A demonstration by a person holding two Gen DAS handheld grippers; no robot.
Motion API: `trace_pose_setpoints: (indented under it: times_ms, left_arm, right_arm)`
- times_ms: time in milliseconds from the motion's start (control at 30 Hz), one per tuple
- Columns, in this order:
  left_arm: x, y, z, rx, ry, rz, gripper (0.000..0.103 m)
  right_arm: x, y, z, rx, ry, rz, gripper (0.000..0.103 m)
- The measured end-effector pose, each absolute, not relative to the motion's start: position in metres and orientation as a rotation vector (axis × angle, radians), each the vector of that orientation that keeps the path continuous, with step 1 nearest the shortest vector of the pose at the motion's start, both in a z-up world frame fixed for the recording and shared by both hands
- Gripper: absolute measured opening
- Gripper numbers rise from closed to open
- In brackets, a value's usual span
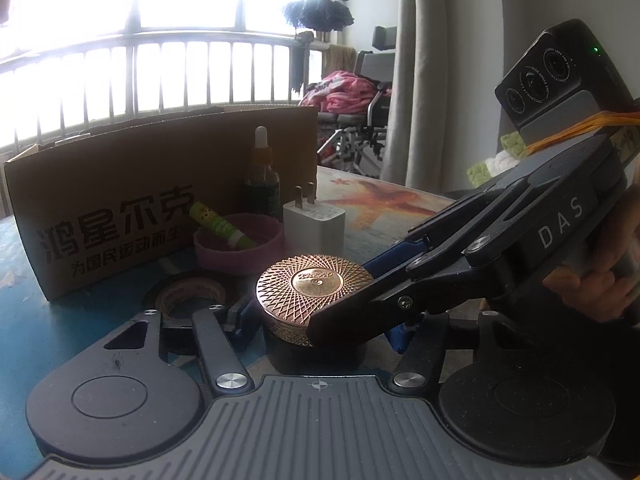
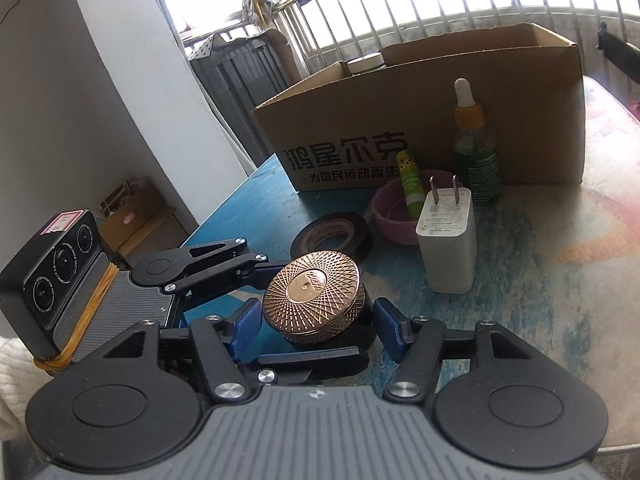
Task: Organize rigid objects
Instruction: 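Close the right gripper on the rose-gold jar and lift it toward the box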
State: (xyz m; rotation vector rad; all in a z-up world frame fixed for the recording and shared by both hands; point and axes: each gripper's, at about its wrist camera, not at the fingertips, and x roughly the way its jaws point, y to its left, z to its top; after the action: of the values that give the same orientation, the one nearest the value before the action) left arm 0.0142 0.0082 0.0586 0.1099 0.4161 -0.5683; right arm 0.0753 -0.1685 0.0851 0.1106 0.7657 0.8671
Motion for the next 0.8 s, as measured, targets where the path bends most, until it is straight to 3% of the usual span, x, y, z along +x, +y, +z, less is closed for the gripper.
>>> trace_pose_setpoints:
  times_ms: [300,500,800]
  left_arm:
    - [0.01,0.007,0.081,0.132,0.401,-0.557,0.056]
    - [0.022,0.018,0.145,0.19,0.35,-0.536,0.056]
    - [0.147,0.029,0.216,0.312,0.393,-0.487,0.056]
  right_arm:
    - [0.064,-0.17,0.102,0.091,0.737,0.865,0.064]
    - [0.067,-0.162,0.162,0.033,0.657,0.904,0.063]
    - [0.176,-0.123,0.248,-0.096,0.596,0.927,0.063]
